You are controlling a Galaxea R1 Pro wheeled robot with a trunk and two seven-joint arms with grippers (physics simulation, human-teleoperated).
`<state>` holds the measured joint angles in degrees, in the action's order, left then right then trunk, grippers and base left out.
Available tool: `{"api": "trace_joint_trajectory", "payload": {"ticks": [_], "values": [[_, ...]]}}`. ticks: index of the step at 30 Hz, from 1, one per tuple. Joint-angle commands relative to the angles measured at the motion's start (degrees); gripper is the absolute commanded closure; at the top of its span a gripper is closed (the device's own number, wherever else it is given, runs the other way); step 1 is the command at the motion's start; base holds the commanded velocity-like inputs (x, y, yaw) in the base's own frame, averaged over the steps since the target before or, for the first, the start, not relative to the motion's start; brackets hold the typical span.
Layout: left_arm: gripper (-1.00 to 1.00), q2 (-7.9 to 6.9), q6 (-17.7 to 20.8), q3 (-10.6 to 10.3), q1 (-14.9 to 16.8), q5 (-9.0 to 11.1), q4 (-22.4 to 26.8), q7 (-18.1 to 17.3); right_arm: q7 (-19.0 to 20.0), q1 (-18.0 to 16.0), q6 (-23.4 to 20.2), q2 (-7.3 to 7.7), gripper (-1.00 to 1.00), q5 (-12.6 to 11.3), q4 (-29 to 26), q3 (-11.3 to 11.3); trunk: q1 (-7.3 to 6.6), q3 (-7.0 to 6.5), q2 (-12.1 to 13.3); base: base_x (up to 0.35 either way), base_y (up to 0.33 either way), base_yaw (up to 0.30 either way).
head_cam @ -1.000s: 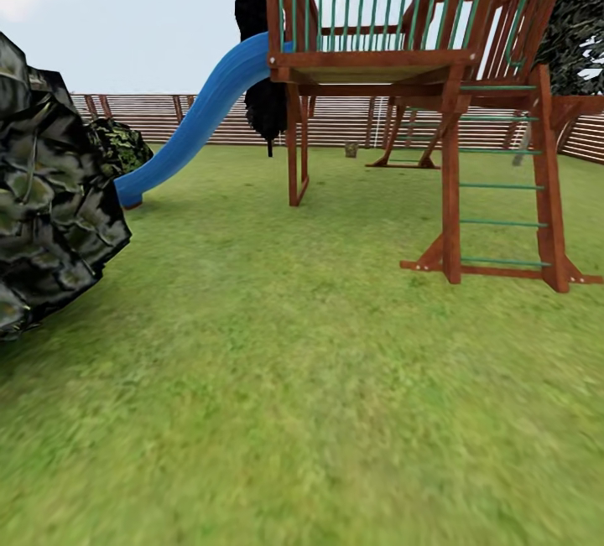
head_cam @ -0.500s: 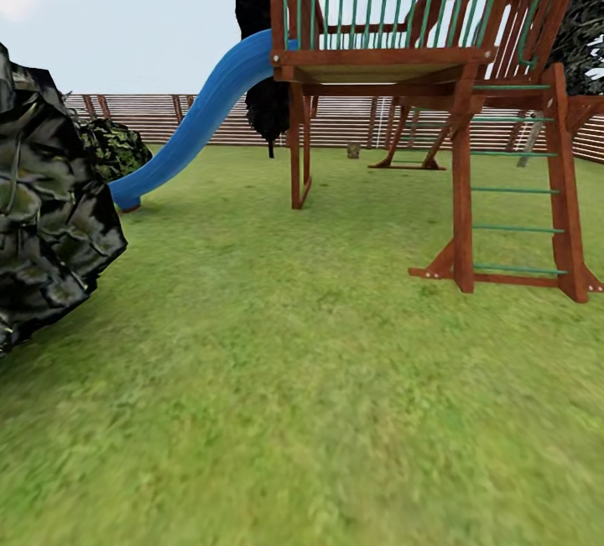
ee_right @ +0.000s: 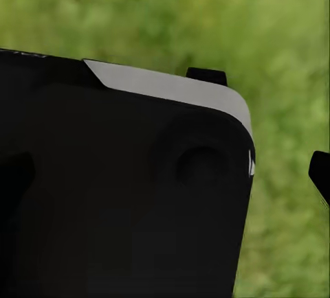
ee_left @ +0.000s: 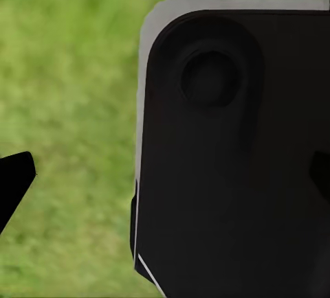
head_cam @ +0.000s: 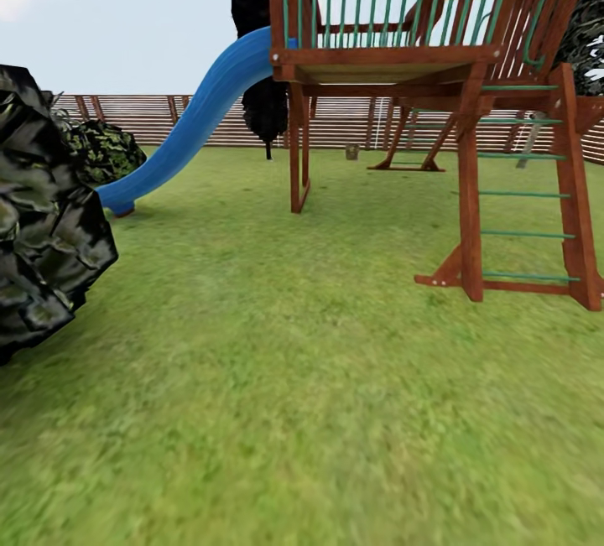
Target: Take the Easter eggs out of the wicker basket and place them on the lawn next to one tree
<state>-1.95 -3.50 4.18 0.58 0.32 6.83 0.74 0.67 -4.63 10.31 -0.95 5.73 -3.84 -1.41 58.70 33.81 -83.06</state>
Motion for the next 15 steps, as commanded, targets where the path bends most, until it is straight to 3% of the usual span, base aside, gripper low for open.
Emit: {"api": "trace_joint_trajectory", "payload": {"ticks": [1, 15], "values": [[-1.00, 0.00, -0.19, 0.39, 0.04, 0.05, -0.06, -0.03, -0.06, -0.03, 0.15, -0.02, -1.00, 0.48, 0.05, -0.09, 0.03, 0.05, -0.02, 0.318, 0.120, -0.003], [-1.00, -0.07, -0.19, 0.47, 0.04, 0.05, -0.06, -0.02, -0.06, -0.03, 0.15, -0.20, -1.00, 0.09, -0.03, 0.08, 0.03, 0.13, -0.02, 0.318, 0.120, -0.005]]}}
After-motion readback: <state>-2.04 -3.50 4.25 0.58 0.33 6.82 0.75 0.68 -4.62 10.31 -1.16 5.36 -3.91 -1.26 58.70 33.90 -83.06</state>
